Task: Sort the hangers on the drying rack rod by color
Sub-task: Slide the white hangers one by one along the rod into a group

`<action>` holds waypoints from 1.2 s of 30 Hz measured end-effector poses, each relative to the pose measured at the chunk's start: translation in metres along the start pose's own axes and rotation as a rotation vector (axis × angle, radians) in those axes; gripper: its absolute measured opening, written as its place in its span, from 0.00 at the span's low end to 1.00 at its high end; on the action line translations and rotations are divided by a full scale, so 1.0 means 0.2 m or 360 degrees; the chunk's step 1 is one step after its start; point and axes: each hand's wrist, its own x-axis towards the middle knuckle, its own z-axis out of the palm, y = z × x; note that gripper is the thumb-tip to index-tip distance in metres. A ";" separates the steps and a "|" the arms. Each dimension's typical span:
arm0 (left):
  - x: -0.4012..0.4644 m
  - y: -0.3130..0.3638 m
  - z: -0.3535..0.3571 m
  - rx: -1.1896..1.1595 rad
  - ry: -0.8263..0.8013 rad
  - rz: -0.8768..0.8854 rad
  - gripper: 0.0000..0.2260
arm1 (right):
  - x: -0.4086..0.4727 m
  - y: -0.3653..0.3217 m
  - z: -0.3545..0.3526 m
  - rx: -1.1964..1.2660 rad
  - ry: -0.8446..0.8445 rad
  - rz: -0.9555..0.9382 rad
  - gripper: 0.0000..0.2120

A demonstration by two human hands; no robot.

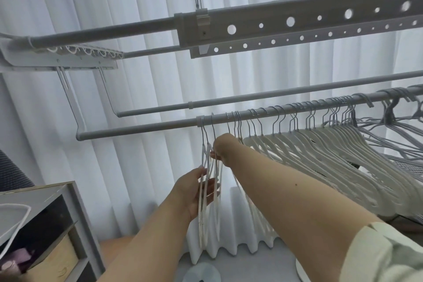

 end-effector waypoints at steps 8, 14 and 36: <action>0.02 0.04 0.06 0.0615 0.0474 0.0618 0.15 | 0.00 0.07 -0.10 -0.0554 0.0370 -0.0499 0.16; -0.04 0.06 0.27 0.0260 0.0051 0.0686 0.09 | -0.01 0.16 -0.22 -0.0379 0.0405 -0.0441 0.16; 0.15 0.11 0.31 0.0929 0.0251 0.0394 0.06 | -0.01 0.31 -0.36 -0.0175 0.0088 -0.0136 0.36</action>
